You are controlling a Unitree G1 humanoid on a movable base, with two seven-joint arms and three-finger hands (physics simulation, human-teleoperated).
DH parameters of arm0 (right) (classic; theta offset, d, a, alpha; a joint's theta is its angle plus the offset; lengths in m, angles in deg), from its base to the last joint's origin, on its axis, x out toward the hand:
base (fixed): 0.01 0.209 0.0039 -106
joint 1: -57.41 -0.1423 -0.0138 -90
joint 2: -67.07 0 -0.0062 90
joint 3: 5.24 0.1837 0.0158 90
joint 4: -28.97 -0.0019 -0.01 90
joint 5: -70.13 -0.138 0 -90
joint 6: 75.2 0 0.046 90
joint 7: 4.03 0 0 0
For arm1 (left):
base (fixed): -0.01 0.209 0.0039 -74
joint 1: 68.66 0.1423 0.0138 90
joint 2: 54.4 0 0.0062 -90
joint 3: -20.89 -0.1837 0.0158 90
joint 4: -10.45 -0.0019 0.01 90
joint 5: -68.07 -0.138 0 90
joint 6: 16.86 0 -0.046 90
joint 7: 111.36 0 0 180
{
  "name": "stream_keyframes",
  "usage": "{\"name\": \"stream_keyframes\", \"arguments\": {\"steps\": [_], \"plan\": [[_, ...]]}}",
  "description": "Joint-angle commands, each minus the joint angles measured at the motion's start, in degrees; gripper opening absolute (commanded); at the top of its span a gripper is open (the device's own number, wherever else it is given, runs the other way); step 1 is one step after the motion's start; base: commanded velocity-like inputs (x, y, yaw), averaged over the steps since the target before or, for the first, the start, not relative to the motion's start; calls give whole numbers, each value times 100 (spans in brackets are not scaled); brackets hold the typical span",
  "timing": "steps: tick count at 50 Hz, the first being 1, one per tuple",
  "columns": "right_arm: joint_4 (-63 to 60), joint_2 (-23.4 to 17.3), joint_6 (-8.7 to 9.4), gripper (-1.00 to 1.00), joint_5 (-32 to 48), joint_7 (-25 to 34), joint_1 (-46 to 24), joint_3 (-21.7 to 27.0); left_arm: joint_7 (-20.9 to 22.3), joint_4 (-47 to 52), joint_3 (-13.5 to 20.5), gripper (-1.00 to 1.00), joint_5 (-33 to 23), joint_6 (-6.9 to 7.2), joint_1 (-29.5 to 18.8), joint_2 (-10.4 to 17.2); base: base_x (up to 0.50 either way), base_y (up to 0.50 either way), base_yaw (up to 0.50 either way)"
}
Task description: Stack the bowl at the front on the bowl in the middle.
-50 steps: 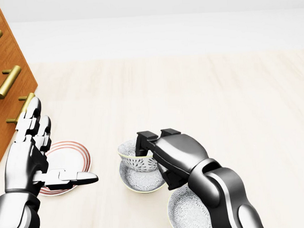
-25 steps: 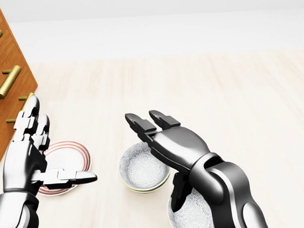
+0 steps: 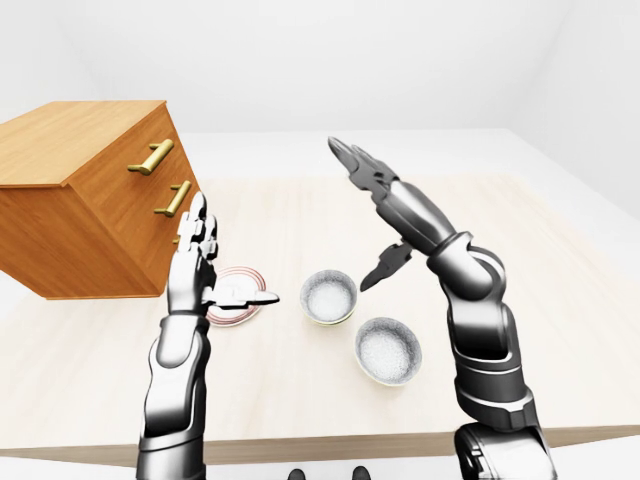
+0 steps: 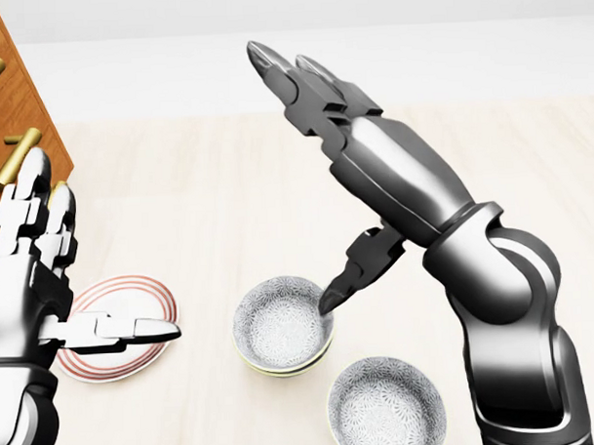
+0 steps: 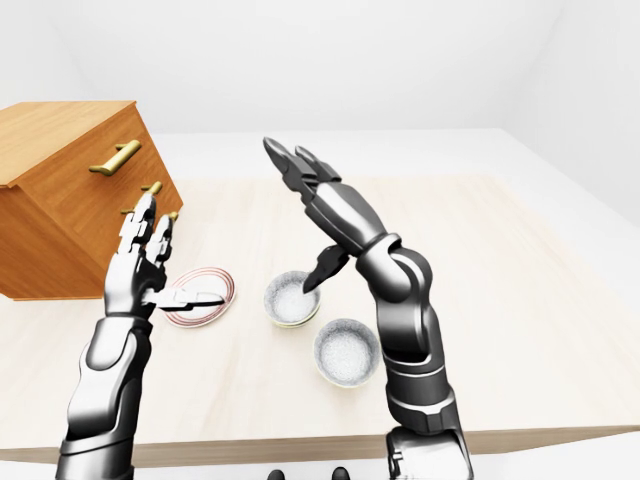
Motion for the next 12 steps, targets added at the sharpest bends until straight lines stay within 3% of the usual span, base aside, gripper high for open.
{"name": "stream_keyframes", "arguments": {"steps": [1, 2, 7, 12], "plan": [[-338, -224, 529, 100, -1650, -921, -118, 390, 17, 427, -9, 100, -84, 0, -51, 10, 0, 0, 0], [-350, -239, 489, 100, -1738, -1062, -53, 396, 21, 464, -9, 100, -93, 0, -56, 11, 0, 0, 0], [-619, -243, 767, 100, -2307, -1572, 132, 501, 34, 631, -16, 100, -125, 0, -59, -3, 0, 0, 0], [-920, -354, 772, 100, -2789, -1938, 421, 655, 42, 783, -17, 100, -141, 0, -71, -10, 0, 0, 0]]}}
